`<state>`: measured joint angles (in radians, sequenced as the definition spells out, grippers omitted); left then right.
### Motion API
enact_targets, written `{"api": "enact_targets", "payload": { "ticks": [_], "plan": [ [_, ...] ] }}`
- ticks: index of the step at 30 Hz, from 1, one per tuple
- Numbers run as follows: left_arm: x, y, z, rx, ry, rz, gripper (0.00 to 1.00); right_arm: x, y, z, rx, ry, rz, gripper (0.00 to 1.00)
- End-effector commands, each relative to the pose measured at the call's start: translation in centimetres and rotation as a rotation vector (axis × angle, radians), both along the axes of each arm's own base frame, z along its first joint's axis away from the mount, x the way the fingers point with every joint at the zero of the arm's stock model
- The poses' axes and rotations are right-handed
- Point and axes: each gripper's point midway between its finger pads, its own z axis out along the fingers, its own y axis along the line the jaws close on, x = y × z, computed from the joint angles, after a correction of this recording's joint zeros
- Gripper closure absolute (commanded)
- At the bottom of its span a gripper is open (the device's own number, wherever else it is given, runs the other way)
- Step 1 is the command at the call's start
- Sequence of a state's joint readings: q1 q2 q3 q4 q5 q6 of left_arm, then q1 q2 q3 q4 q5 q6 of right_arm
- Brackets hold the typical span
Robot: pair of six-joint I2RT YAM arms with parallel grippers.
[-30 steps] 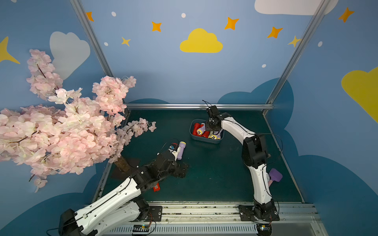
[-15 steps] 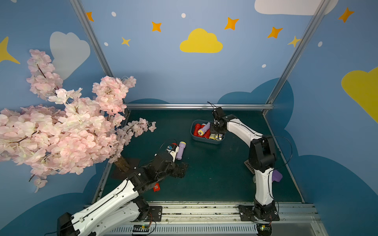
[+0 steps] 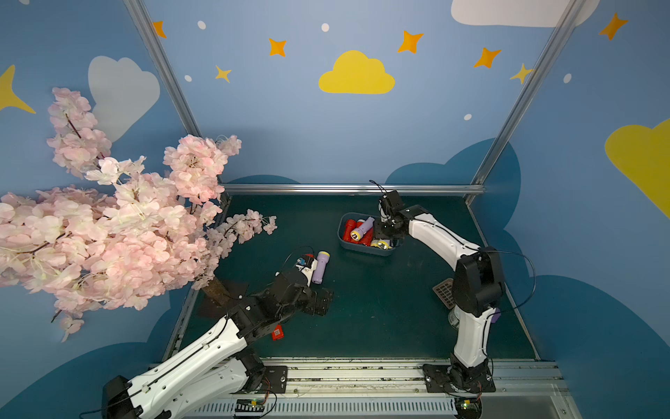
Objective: Put the flashlights into the storage boxes
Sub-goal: Adjust the flashlight in the storage box, then move the storage box to the center of the board.
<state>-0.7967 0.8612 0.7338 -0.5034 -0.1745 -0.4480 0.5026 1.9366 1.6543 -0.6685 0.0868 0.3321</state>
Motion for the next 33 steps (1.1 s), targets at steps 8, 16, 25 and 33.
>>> {"api": "enact_targets", "payload": {
  "ticks": [8,16,25,33],
  "plan": [
    [5.6,-1.8,1.0,0.083,-0.034,-0.009,0.00,-3.4,-3.6,2.0,-0.009,-0.066,-0.056,0.32],
    [14.9,-4.0,0.2,0.094,0.016,0.052,0.01,-3.0,-7.3,-1.1,0.023,0.007,-0.165,0.58],
    [23.6,-4.9,-2.1,0.044,0.099,0.100,0.31,-0.5,-8.7,-2.1,0.122,0.028,-0.224,0.59],
    [27.5,-6.2,-5.6,0.018,0.237,0.073,0.55,0.8,-8.5,-4.4,0.193,0.088,-0.243,0.62]
  ]
}}
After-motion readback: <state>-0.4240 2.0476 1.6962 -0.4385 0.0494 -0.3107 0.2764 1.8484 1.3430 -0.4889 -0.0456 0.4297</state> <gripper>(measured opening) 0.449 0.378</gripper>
